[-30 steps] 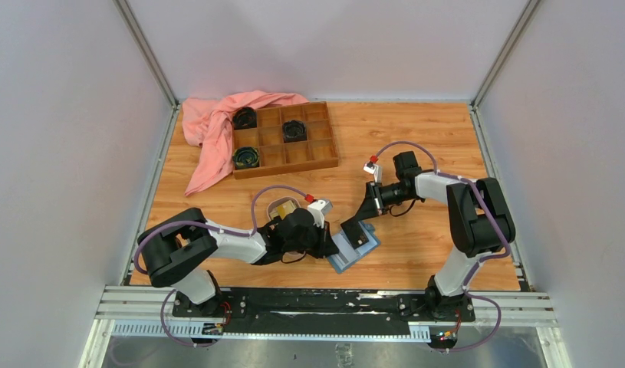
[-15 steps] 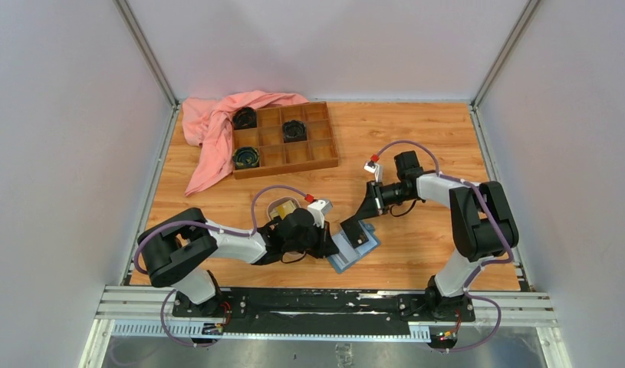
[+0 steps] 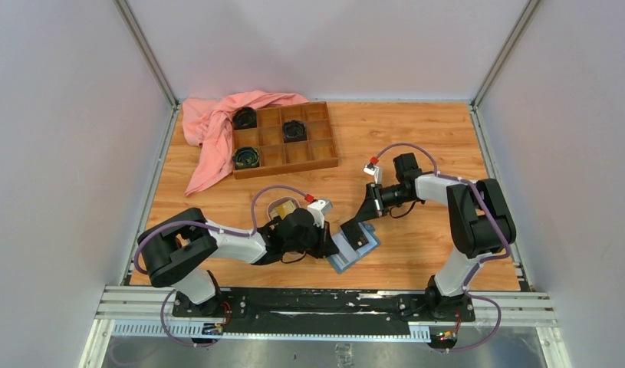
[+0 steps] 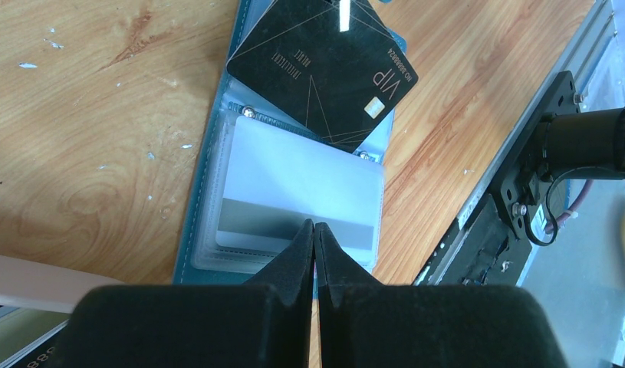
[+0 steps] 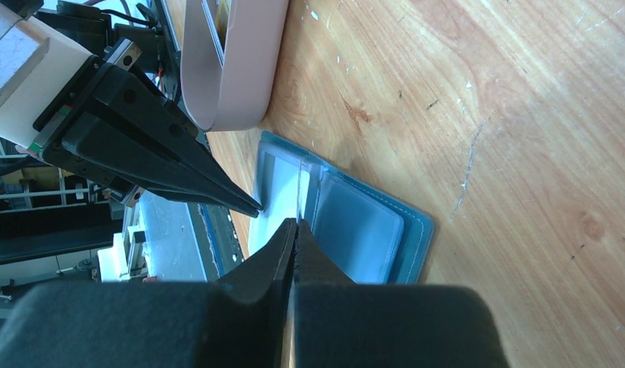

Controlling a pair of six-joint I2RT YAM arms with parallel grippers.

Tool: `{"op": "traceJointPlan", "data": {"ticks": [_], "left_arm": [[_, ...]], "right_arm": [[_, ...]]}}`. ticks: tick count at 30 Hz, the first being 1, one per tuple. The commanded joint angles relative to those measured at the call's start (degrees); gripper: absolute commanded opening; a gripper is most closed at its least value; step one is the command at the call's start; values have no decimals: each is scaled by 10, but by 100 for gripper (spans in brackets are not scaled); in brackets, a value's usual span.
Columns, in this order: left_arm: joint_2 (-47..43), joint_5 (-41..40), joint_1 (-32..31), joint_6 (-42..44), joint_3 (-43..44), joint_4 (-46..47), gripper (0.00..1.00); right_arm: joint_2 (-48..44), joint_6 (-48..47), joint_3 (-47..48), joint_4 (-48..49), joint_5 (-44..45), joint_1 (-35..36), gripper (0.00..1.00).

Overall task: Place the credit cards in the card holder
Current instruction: Insert the credit card into the card holder.

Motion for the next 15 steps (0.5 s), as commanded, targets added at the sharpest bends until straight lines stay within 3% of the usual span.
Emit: {"op": "traceJointPlan", "data": {"ticks": [1,15], "left_arm": [[2,-25,-3,14,-7,-50,0],[7,-22,-3,14,-2,-50,0]], "right_arm": [[10,3,-11,0,1,10,0],[-44,16,-21,16,-15,-7,0]]}}
